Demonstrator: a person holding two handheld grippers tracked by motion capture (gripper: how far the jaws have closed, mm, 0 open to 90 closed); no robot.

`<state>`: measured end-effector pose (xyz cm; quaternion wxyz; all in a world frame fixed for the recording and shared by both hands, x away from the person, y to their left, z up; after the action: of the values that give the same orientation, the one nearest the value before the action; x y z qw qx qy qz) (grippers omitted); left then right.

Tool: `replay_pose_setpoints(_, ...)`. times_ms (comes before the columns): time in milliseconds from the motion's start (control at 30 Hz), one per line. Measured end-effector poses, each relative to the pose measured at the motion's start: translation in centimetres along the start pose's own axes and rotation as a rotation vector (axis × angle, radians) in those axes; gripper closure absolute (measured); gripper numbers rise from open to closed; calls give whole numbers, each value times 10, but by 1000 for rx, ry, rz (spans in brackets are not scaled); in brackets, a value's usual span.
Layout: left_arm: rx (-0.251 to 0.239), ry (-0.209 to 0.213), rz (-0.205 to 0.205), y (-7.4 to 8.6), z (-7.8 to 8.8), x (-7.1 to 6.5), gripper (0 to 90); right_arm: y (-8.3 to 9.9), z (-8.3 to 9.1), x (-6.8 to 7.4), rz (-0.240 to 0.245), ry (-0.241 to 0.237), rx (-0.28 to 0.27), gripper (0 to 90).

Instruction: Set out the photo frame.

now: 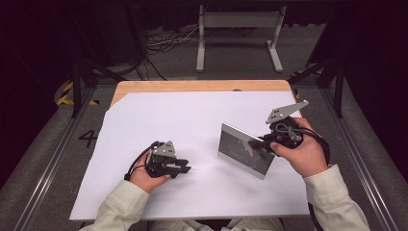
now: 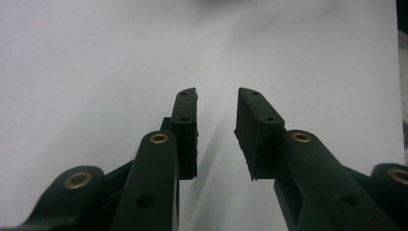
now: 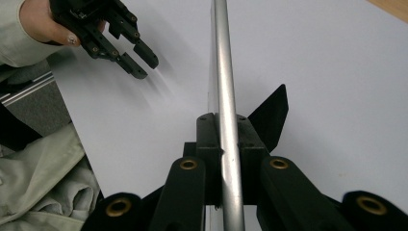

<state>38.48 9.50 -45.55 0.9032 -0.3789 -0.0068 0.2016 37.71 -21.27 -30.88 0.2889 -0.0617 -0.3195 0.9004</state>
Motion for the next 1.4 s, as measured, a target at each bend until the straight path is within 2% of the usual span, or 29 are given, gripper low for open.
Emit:
replay_pose_setpoints(433,-26,-45,53,18,19,11,693,-27,-11,-8,107,-32,25,841)
replay_pose_setpoints(700,-27,-65,75,26,25,10,688,-43,-20,-13,177,-53,40,841)
replay_pose_setpoints(967,-32,-79,96,32,30,10,688,-54,-29,-14,246,-101,49,841)
replay_pose_setpoints(1267,-29,-85,98,36,33,9,689,-60,-39,-14,290,-151,51,841)
replay_pose_setpoints(1400,-28,-88,102,38,34,9,689,-62,-47,-15,324,-197,52,841)
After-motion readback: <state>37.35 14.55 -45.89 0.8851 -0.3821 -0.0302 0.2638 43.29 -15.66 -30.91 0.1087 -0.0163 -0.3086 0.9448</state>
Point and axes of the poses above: each handheld gripper's, and its own axes: z roughly backward along the jaws, y roughly out of its underside, x roughly to its left, the point moved 4 cm from there along -z, roughly forward along the jaws, and after that the axes turned 4 degrees about x, right-handed, at the moved point
